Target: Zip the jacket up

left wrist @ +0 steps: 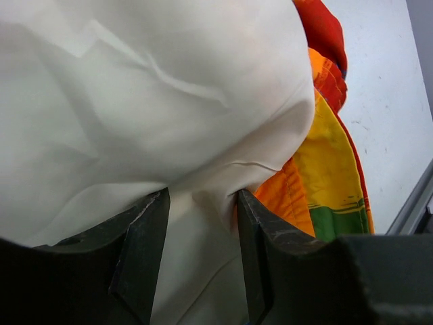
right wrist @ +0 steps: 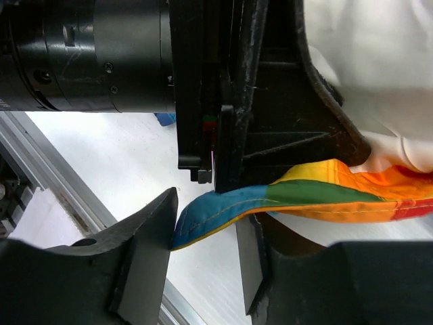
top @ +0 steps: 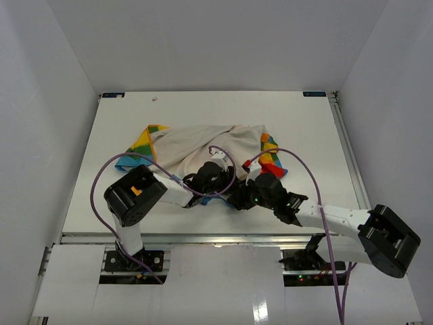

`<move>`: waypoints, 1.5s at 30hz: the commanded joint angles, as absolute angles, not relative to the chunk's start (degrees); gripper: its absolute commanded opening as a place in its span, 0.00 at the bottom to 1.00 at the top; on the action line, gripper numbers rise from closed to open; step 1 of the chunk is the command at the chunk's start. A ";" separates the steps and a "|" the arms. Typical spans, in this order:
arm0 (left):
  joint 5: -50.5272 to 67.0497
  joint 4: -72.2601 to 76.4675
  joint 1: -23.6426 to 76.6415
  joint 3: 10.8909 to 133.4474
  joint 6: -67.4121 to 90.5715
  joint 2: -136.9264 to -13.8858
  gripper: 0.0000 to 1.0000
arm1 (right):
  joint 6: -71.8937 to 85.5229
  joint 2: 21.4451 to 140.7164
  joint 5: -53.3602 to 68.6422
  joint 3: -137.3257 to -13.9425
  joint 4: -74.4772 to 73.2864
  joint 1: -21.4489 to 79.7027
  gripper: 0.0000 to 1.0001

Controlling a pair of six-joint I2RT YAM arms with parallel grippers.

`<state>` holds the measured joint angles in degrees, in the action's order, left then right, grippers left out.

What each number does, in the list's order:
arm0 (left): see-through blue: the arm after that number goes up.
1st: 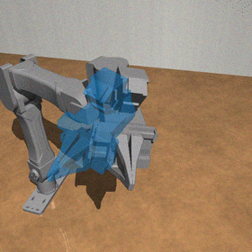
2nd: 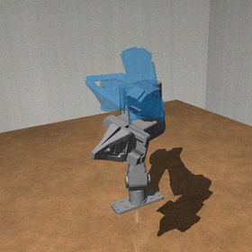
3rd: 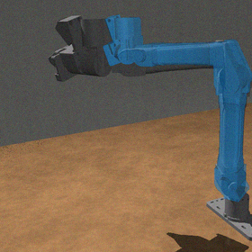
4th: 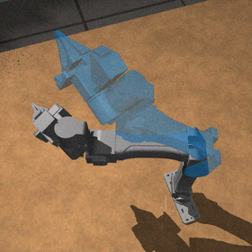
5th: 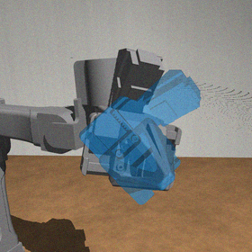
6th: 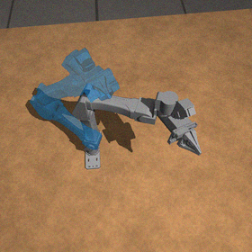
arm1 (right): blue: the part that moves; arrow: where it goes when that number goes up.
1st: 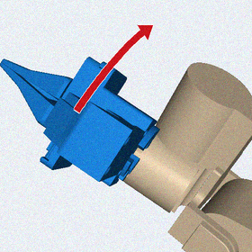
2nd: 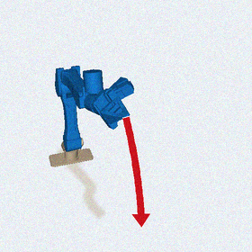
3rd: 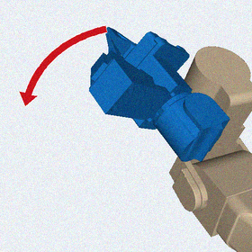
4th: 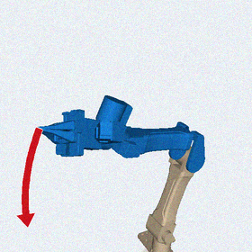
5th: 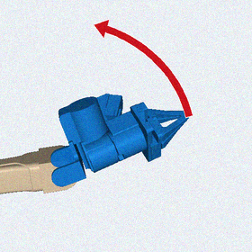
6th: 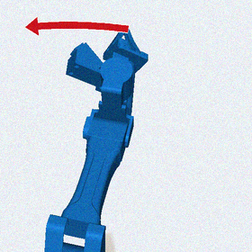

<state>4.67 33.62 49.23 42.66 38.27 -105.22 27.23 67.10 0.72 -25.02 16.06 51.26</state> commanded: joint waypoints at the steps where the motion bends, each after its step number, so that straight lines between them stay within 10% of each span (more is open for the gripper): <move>1: 2.29 33.36 49.26 40.53 38.41 -99.59 0.57 | 24.30 69.78 0.67 -30.45 21.71 52.95 0.47; 25: 8.58 6.52 38.58 47.08 30.58 -81.64 0.65 | 17.56 88.38 -2.06 -42.45 13.89 55.80 0.62; 45: 20.07 -1.30 38.54 48.68 16.14 -84.80 0.62 | 18.43 68.82 -5.07 -33.07 11.57 56.69 0.67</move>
<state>15.59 -0.06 38.37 47.00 20.43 -83.09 18.84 73.66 -3.16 -34.82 12.76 56.69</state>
